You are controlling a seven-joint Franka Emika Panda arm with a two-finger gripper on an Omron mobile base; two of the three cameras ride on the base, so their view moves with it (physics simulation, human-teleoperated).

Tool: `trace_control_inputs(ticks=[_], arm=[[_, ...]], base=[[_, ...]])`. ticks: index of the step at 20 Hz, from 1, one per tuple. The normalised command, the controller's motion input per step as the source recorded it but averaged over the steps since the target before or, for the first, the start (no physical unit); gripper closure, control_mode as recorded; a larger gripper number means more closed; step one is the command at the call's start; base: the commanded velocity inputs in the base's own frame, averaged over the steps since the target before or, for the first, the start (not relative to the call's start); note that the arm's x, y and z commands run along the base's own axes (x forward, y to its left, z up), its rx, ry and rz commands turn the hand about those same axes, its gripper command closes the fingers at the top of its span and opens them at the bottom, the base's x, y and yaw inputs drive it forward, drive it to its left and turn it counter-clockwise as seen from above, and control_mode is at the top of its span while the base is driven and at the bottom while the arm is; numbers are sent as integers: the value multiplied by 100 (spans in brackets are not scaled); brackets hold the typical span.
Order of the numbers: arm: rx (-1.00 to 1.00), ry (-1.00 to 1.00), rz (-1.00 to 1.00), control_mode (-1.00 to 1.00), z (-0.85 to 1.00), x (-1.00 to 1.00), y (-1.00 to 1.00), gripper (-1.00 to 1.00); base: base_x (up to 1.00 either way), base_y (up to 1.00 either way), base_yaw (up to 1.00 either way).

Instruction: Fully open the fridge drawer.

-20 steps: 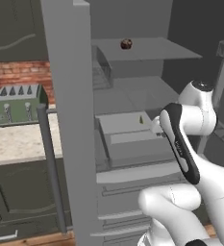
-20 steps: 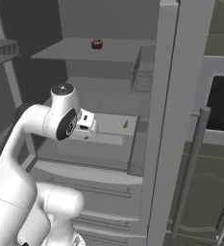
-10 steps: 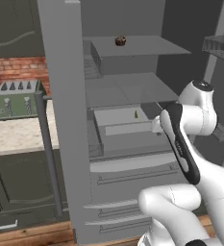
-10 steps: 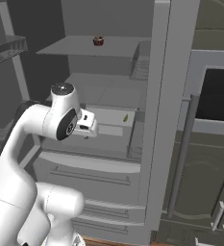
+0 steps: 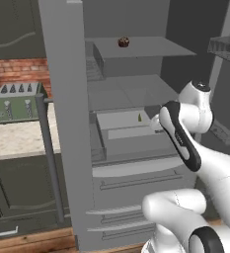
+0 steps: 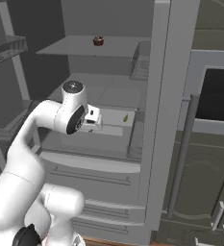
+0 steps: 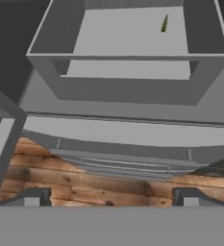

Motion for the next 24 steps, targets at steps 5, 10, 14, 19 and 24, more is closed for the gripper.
trace_control_inputs(ticks=[5, 10, 14, 19, 24], arm=[[0, 0, 3, -100, 0, 77, 0, -100], [0, 0, 3, -100, -9, 61, 0, -100], [0, 0, 1, -100, -19, 53, 5, -100], [0, 0, 1, -100, -28, 46, 12, -100], [0, 0, 1, -100, -34, 47, 15, -100]], base=[[0, 0, 0], [0, 0, 0], [0, 0, 0], [0, 0, 0], [0, 0, 0]])
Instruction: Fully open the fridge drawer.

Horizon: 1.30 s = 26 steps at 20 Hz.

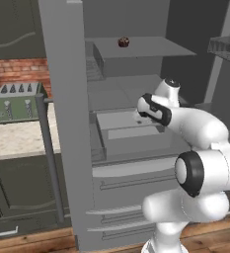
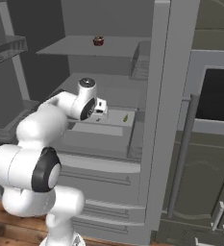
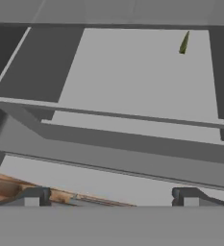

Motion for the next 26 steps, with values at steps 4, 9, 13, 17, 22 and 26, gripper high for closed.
trace_control_inputs(ticks=[4, 9, 13, 17, 22, 26], arm=[[0, 0, 1, -100, -30, 47, 9, -100], [0, 0, 0, -100, -25, 56, 5, -100], [0, 0, 0, -100, -25, 58, 0, -100], [0, 0, 0, -100, -22, 57, 0, -100], [0, 1, 0, -100, -31, 57, 0, -100], [0, 3, 0, -100, -44, 46, 0, -100]], base=[[0, 0, 0], [0, 0, 0], [0, 0, 0], [0, 0, 0], [0, 0, 0], [0, 0, 0]])
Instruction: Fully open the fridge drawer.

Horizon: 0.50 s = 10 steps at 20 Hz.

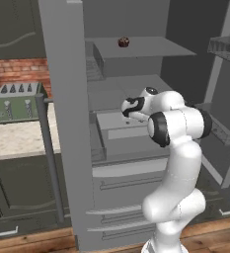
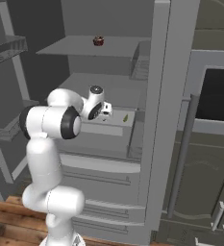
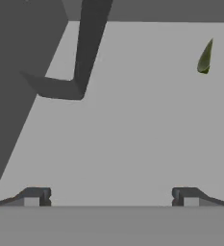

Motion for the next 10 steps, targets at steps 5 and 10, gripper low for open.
trace_control_inputs(ticks=[5, 10], arm=[[-1, 11, 0, -100, -38, 13, 0, -100], [-2, 21, 0, -100, -24, -36, -1, -100]], base=[[0, 0, 0], [0, 0, 0]])
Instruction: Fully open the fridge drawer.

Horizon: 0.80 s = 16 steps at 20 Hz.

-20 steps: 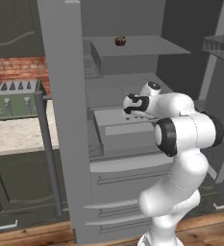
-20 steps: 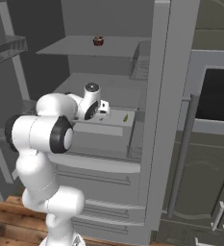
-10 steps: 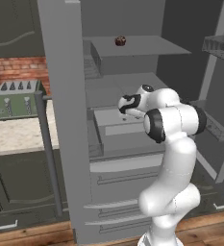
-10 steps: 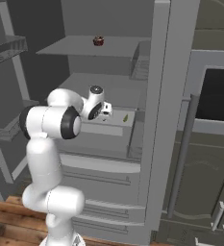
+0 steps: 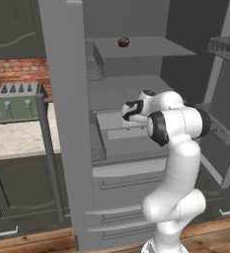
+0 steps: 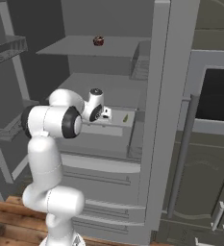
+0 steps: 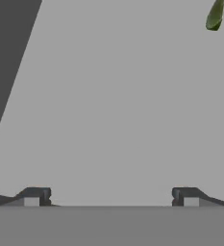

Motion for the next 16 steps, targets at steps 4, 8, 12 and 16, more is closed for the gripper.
trace_control_inputs(ticks=[4, 8, 12, 16], arm=[[0, 5, 1, -100, -5, -98, -19, -100], [0, 0, 3, -100, 0, -100, -19, -100], [0, 0, 5, -100, 0, -100, -6, -100], [0, -6, 10, -100, 22, -90, 0, -100]], base=[[0, 0, 0], [0, 0, 0], [0, 0, 0], [0, 0, 0]])
